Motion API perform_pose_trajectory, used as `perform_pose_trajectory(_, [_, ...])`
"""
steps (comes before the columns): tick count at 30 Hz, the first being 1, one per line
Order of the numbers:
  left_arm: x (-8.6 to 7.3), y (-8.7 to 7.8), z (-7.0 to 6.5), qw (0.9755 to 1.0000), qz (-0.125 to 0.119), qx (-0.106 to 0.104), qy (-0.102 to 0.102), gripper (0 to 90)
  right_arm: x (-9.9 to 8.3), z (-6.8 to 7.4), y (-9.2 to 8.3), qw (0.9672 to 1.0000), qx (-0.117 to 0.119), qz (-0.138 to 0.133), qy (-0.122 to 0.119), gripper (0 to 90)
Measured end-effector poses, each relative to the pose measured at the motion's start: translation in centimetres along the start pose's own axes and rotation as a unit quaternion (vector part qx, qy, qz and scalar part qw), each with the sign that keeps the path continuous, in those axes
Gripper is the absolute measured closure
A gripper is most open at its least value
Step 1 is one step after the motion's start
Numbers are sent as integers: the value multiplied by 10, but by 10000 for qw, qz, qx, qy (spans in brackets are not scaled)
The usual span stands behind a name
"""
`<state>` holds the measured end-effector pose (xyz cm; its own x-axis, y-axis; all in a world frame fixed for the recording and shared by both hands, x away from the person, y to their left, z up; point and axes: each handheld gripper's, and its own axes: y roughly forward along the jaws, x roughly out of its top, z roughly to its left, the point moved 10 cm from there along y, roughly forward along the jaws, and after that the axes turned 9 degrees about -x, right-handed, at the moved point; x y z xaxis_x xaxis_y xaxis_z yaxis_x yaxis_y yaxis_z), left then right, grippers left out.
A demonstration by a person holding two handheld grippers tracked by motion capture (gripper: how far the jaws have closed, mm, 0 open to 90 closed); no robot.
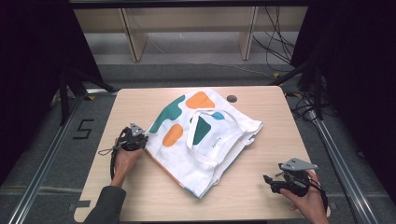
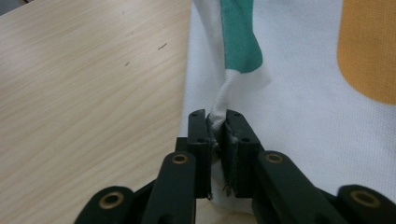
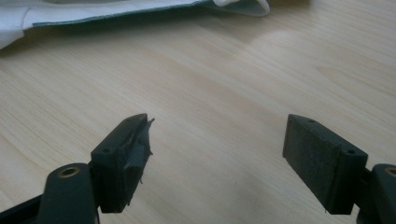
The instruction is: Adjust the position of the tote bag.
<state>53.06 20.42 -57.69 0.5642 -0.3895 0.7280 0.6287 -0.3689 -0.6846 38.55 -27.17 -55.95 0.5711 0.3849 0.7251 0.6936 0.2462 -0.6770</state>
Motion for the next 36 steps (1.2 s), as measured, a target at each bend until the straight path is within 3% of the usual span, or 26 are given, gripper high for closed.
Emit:
perform_pose_trajectory(2, [3,-6,-2,9996,-54,-69,-262,721,-1,-3,1,9999,-75,-31,-146,241])
perform_pose_trajectory(4, [8,-16,-9,9990,-143,-44,-428,534,0,-3,2,9999,-28,-82,-94,240])
perform_pose_trajectory(5, [12,-29,-18,9988,-252,35,-415,505,0,-4,2,9998,-29,-67,-169,240])
perform_pose_trajectory(6, [12,-29,-18,9988,-252,35,-415,489,-1,-2,1,10000,-21,-21,-63,239])
perform_pose_trajectory(7, [14,-39,-26,9989,-313,67,-333,489,-1,-2,1,10000,-21,-21,-63,239])
perform_pose_trajectory(8, [15,-46,-36,9989,-338,-21,-329,464,-2,-2,1,10000,-17,39,5,239])
perform_pose_trajectory(9, [17,-52,-46,9983,-416,-130,-397,447,-1,-3,3,10000,3,-24,-89,238])
perform_pose_trajectory(10, [21,-56,-59,9963,-598,-253,-555,432,-1,-2,2,10000,4,17,-73,238])
perform_pose_trajectory(12, [23,-64,-85,9941,-685,-600,-596,399,-1,1,2,10000,-2,42,2,239])
perform_pose_trajectory(13, [23,-68,-99,9938,-693,-721,-491,384,0,0,4,9998,39,13,-207,238])
perform_pose_trajectory(14, [24,-70,-113,9930,-730,-810,-451,363,-1,2,2,10000,58,49,-45,238])
perform_pose_trajectory(17, [22,-75,-159,9883,-708,-1307,-336,335,0,-1,3,9999,12,-32,-148,238])
perform_pose_trajectory(19, [20,-77,-186,9865,-622,-1513,-61,322,-2,-1,3,9998,-3,16,-174,238])
perform_pose_trajectory(23, [19,-74,-225,9820,-593,-1795,36,295,-1,1,4,9999,-6,64,-101,238])
perform_pose_trajectory(25, [20,-69,-242,9808,-570,-1855,177,282,-2,2,6,9997,31,62,-252,236])
perform_pose_trajectory(28, [18,-62,-256,9807,-458,-1882,274,249,-1,1,6,9997,25,63,-254,236])
perform_pose_trajectory(31, [19,-55,-263,9831,-392,-1709,531,240,-3,2,6,9997,48,101,-197,236])
perform_pose_trajectory(32, [18,-54,-267,9828,-354,-1728,542,238,-4,1,6,9995,35,144,-282,236])
perform_pose_trajectory(35, [13,-49,-272,9831,-224,-1617,832,238,-2,4,5,9997,85,151,-163,236])
perform_pose_trajectory(36, [12,-47,-277,9828,-263,-1631,831,240,-2,3,6,9995,70,105,-280,236])
